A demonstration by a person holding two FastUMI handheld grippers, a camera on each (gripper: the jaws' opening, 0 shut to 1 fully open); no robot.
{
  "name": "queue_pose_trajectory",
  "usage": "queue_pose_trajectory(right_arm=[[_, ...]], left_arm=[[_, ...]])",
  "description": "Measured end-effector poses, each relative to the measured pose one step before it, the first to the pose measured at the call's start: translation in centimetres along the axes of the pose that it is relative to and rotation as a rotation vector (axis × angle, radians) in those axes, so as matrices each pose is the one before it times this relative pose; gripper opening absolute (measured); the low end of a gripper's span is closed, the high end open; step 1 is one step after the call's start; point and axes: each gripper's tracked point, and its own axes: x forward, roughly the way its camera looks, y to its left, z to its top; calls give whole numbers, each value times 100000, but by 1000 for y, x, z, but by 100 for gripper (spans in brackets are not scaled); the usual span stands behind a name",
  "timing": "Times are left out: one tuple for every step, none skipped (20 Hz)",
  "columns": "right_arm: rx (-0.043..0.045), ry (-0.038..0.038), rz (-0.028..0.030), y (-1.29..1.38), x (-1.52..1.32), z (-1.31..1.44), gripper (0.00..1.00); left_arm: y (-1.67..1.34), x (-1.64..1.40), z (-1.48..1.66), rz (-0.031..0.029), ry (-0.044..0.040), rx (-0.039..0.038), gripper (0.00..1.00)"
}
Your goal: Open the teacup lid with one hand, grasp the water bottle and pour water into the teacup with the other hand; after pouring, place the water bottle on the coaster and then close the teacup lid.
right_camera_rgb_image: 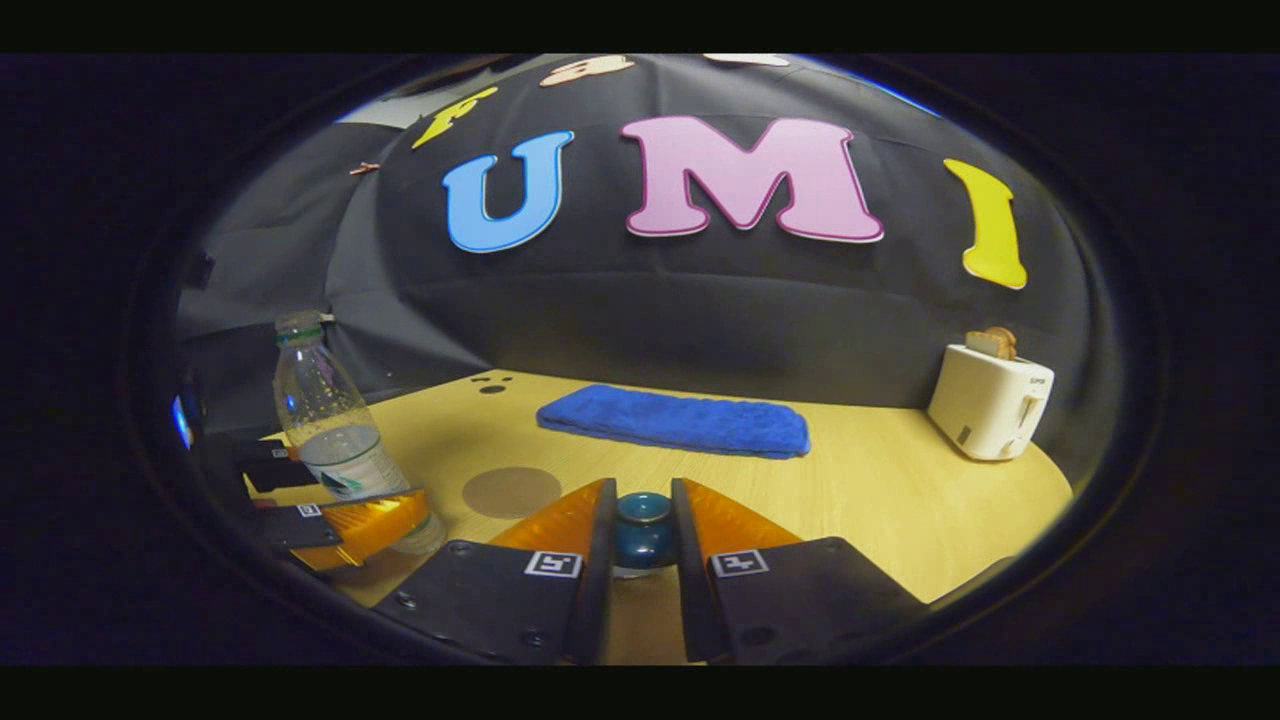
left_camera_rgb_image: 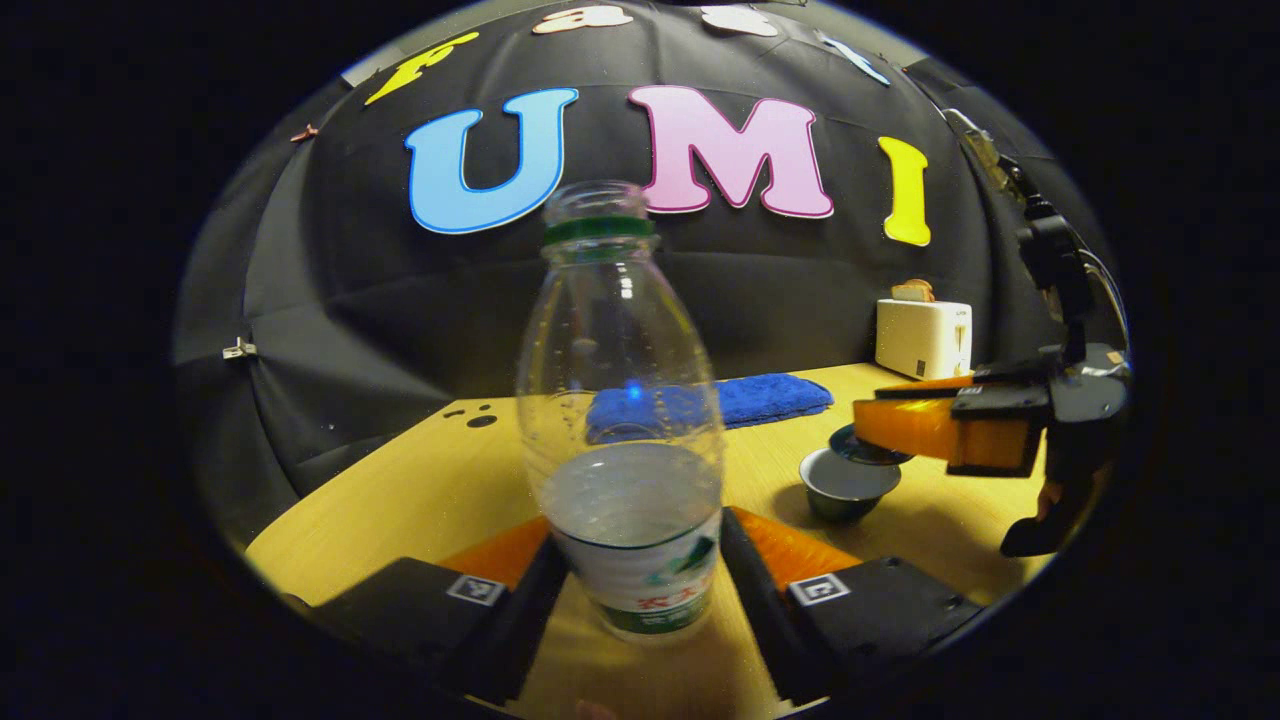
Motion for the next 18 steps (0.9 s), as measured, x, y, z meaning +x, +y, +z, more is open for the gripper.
queue_pose_trajectory(right_arm=[[-493,-977,-1011,-458,-409,474,32],[-370,-652,-1106,-558,-472,429,32],[-229,-587,-1047,-614,-485,243,32],[-149,-327,-1035,-708,-490,222,32],[-134,-377,-1085,-631,-389,112,27],[-79,-477,-999,-693,-417,200,32],[-58,-462,-1188,-711,-407,144,27],[-64,-160,-1114,-631,-426,17,27],[-91,-298,-988,-651,-307,-18,32],[167,-98,-782,-543,-373,-50,36],[163,89,-740,-538,-387,-148,27],[88,-61,-1005,-596,-403,-115,32],[-314,-138,-769,-486,-304,14,37],[-464,-192,-1013,-531,-268,-66,32],[-525,-155,-662,-464,-357,-100,27],[-578,-3,-751,-465,-299,-93,32],[-601,14,-362,-295,-259,-58,32],[-418,1,-314,-305,-224,-10,27]], left_arm=[[66,-267,115,327,732,-132,79],[200,-284,-7,1291,833,1246,78],[325,27,13,953,1124,2790,77],[337,30,152,803,435,4446,76],[523,215,486,1457,-115,6294,75],[668,190,205,1741,51,7524,75],[603,347,646,1159,82,8309,75],[723,432,536,830,-262,8448,75],[173,590,440,-367,309,8221,75],[52,386,493,158,-523,7384,75],[-66,440,277,-352,104,7030,75],[151,457,-29,-532,701,6535,75],[128,586,391,-144,321,5898,75],[334,508,597,161,148,5907,75],[298,440,289,771,400,5331,75],[299,102,-41,1310,201,5086,75],[234,157,72,1371,179,4718,75],[50,57,-2,760,-252,4369,75]])
